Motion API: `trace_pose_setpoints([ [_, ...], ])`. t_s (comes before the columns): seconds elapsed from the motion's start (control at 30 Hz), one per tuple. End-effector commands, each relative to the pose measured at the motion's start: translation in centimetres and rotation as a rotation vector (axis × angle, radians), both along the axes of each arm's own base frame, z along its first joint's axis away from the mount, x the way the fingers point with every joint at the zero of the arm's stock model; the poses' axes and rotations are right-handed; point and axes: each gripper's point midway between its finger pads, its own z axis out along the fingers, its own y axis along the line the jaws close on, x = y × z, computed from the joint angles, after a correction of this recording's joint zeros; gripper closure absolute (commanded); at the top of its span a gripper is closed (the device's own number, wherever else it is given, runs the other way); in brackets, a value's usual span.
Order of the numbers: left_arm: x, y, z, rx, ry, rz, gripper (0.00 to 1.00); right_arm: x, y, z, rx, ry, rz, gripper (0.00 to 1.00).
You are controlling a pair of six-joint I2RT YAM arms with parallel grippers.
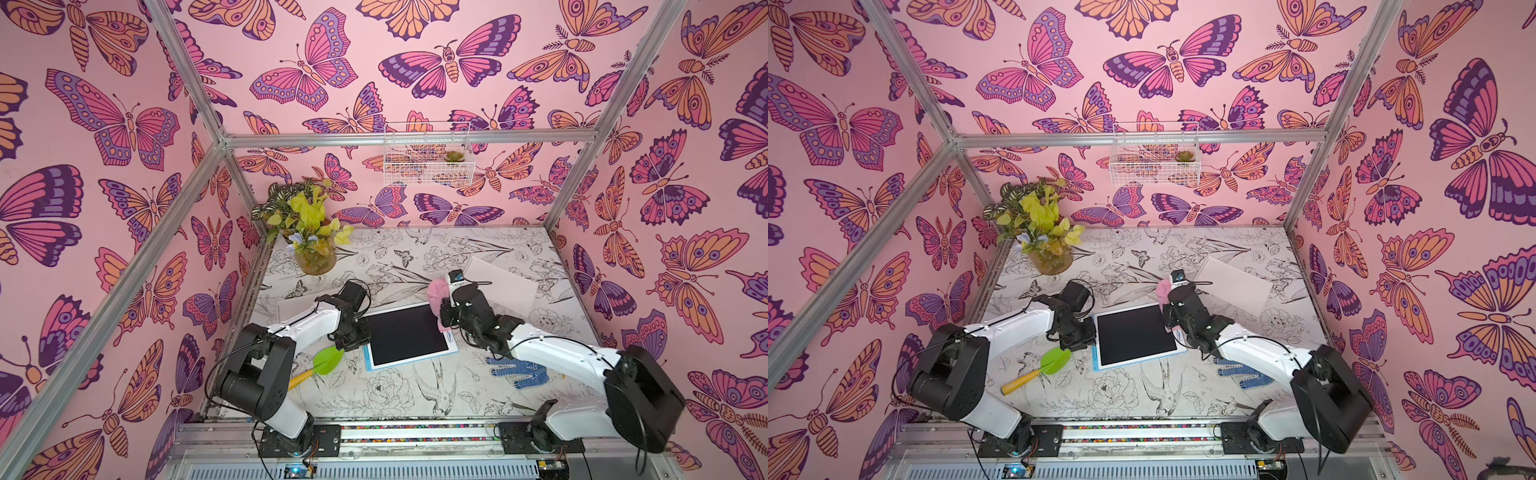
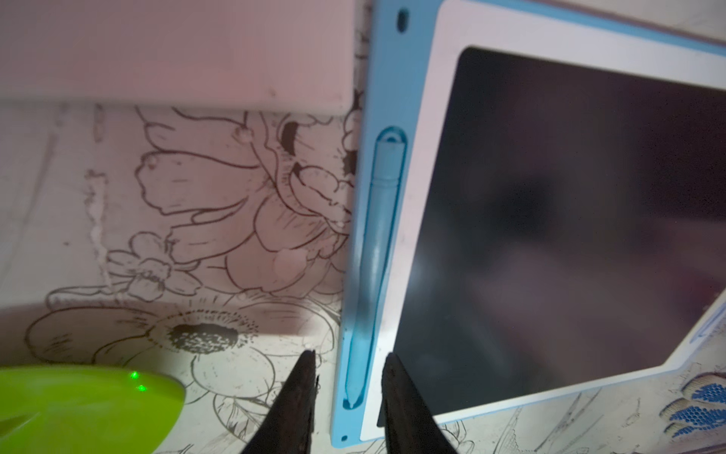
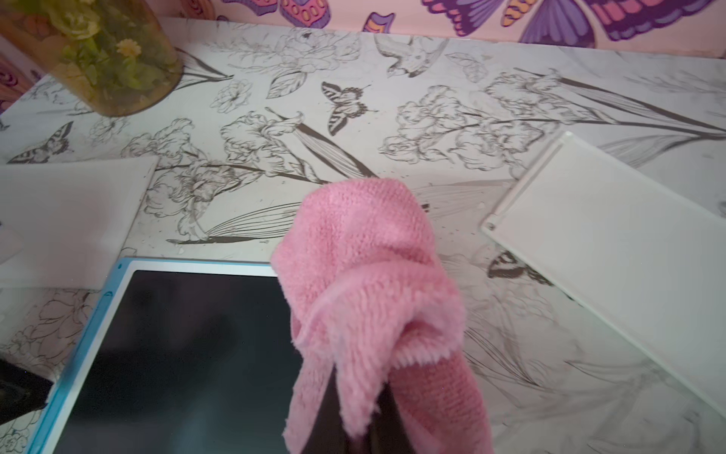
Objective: Wipe the drawing tablet
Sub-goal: Pick up the cleaning item at the center of the board.
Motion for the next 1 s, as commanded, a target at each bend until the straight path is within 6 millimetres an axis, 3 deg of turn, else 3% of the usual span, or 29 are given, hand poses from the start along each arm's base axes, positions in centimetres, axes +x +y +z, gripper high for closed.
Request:
trace_pose_setpoints([
  [0.0, 0.4, 0.5, -0.5, 0.029, 0.002, 0.011, 0.69, 1.3, 4.2, 2.1, 0.055, -0.084, 0.083, 1.00],
  [0.07, 0.5, 0.5, -0.8, 0.031, 0.010, 0.016, 0.69, 1.4, 5.5, 1.6, 0.038, -0.083, 0.100, 1.00],
  [0.13, 0.5, 0.4, -1.2, 0.034, 0.022, 0.017, 0.69, 1.7, 6.5, -0.3, 0.017, -0.060, 0.108, 1.00],
  [0.4, 0.3, 0.7, -2.4, 0.073, 0.056, 0.043, 0.71, 2.2, 10.7, -1.7, -0.051, -0.027, 0.215, 1.00],
  [0.5, 0.1, 0.9, -2.8, 0.087, 0.071, 0.056, 0.71, 2.5, 11.4, -2.2, -0.097, -0.006, 0.207, 1.00],
  [0.73, 0.3, 1.1, -2.4, 0.115, 0.071, 0.058, 0.70, 2.9, 10.9, -3.6, -0.116, 0.022, 0.153, 1.00],
  [0.97, 0.3, 0.7, -2.5, 0.121, 0.076, 0.043, 0.70, 4.0, 8.2, -1.7, -0.173, -0.049, 0.051, 1.00],
])
